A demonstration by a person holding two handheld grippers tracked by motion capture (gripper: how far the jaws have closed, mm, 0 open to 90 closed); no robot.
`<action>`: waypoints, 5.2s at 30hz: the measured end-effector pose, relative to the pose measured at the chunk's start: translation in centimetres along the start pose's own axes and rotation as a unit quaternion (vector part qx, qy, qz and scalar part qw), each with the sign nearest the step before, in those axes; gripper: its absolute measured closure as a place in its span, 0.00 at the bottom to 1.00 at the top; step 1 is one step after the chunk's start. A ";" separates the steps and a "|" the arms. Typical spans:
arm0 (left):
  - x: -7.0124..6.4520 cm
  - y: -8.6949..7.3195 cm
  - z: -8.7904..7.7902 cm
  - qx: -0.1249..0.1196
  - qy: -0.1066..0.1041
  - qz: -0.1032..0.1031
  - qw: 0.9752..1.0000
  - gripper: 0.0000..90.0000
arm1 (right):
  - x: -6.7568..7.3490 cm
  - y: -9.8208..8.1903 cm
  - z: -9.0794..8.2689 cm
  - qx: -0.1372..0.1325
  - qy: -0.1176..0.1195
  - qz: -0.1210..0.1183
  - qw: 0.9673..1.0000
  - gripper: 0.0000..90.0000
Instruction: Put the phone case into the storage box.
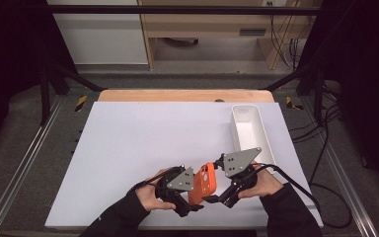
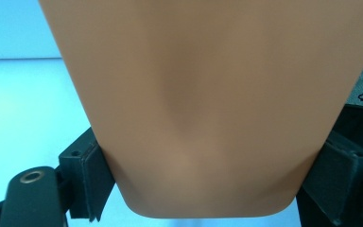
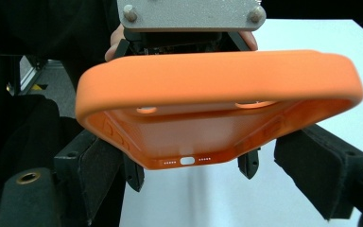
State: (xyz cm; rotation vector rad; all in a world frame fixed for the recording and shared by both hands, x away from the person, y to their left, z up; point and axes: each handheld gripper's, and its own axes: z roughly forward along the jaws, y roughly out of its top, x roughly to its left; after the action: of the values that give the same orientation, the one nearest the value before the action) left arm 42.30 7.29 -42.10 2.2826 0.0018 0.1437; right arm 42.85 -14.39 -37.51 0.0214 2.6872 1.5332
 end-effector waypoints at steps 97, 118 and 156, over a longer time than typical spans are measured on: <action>2.9 -14.6 -14.8 -0.122 0.290 -0.263 0.912 0.00 | -4.9 3.3 -9.7 -0.037 -0.364 0.178 0.914 0.19; 3.5 -15.4 -14.7 -0.114 0.315 -0.268 0.903 0.01 | -8.5 3.3 -10.3 -0.012 -0.433 0.228 0.872 0.18; 3.8 -15.8 -14.3 -0.105 0.325 -0.255 0.905 0.01 | -14.8 2.2 -9.9 0.037 -0.512 0.319 0.797 0.18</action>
State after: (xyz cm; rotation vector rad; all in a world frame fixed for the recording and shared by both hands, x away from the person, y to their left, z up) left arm 45.28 28.56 -44.30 1.8485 0.8778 0.5873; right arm 57.08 -22.32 -30.09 1.4223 1.8416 0.9713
